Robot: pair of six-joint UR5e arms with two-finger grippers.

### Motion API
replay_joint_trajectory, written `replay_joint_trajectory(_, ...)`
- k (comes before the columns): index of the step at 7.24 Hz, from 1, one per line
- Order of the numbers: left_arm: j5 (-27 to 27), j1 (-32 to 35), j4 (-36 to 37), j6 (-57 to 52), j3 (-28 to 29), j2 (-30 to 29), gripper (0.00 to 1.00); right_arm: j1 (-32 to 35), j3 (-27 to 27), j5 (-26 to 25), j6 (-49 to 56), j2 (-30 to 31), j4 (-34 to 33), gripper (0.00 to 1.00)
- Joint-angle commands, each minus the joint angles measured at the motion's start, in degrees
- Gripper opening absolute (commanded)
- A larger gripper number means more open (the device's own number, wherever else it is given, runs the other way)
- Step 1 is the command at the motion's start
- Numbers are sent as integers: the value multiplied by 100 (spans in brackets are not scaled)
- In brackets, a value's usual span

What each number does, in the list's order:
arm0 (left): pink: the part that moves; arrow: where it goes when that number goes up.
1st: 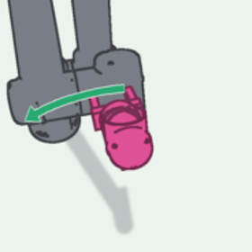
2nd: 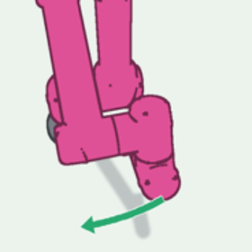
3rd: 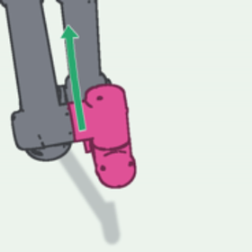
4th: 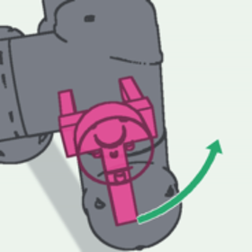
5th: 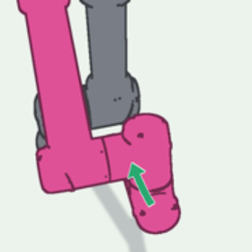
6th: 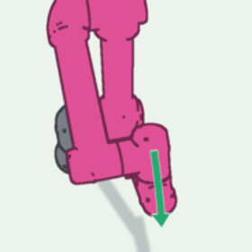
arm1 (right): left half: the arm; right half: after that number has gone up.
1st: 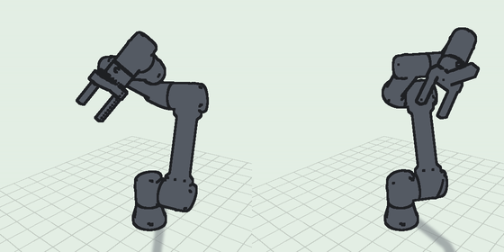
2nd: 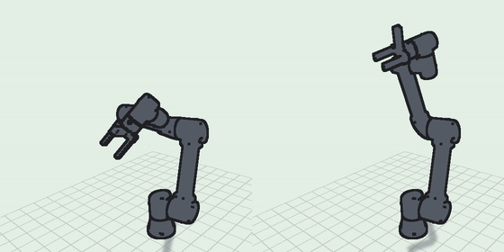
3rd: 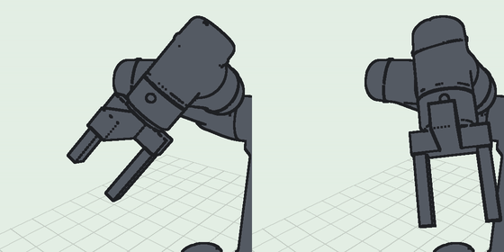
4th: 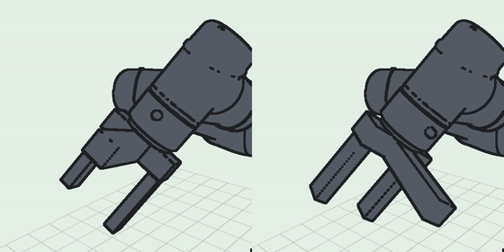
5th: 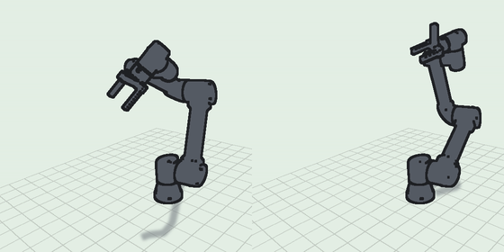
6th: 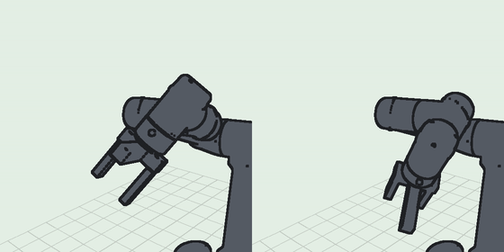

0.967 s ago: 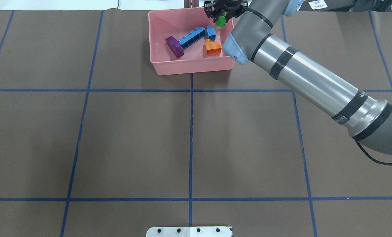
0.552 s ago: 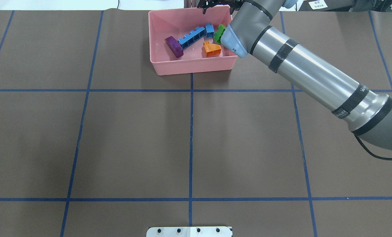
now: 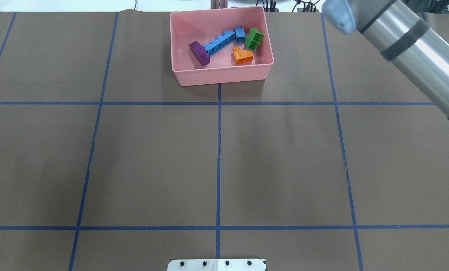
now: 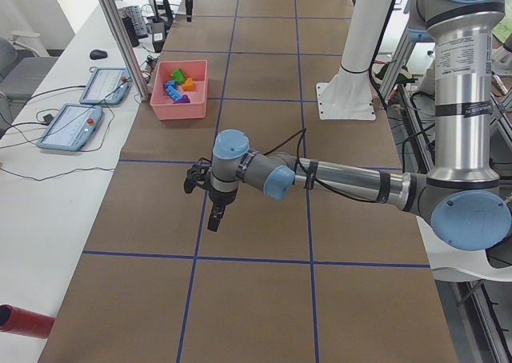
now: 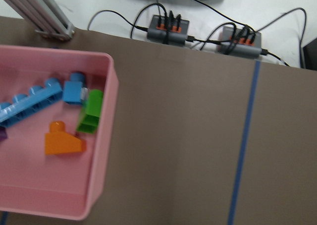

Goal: Put all blocks into box

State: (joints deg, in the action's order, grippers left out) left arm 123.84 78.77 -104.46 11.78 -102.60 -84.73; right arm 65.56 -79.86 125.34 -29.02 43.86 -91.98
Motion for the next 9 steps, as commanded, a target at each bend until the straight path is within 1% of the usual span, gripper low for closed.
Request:
replay_joint_trajectory(1, 105, 340, 932, -1034, -31, -52, 100, 613, -1054, 385, 1148, 1697, -92, 100)
replay_joint_trajectory(2, 279, 463, 1554, -1534, -32, -244, 100, 859, -1206, 403, 1754, 2279, -92, 100)
replay_joint_trajectory(3, 402, 603, 1691, -2052, 3, -211, 100, 1236, -1207, 812, 2151, 2711, -110, 100)
replay_joint_trajectory(4, 421, 657, 1674, -2127, 143, -159, 100, 1457, -1181, 1321, 2251, 3316, -14, 100)
replay_joint_trajectory(5, 517, 823, 1605, -2154, 214, 51, 100, 1633, -1146, 1274, 2539, 4087, 787, 100)
replay_joint_trajectory(6, 509, 850, 1604, -2171, 171, 18, 100, 1844, -1233, 908, 2611, 4521, 1057, 100)
replay_joint_trajectory(7, 466, 842, 1621, -2119, 231, -26, 100, 1968, -1190, 861, 2647, 4813, 1111, 100)
replay_joint_trajectory(8, 491, 851, 1656, -2101, 232, -26, 100, 2221, -1190, 982, 2639, 4946, 1025, 100)
replay_joint_trajectory(9, 518, 851, 1692, -2092, 189, -26, 100, 2363, -1242, 1323, 2639, 5139, 1024, 100)
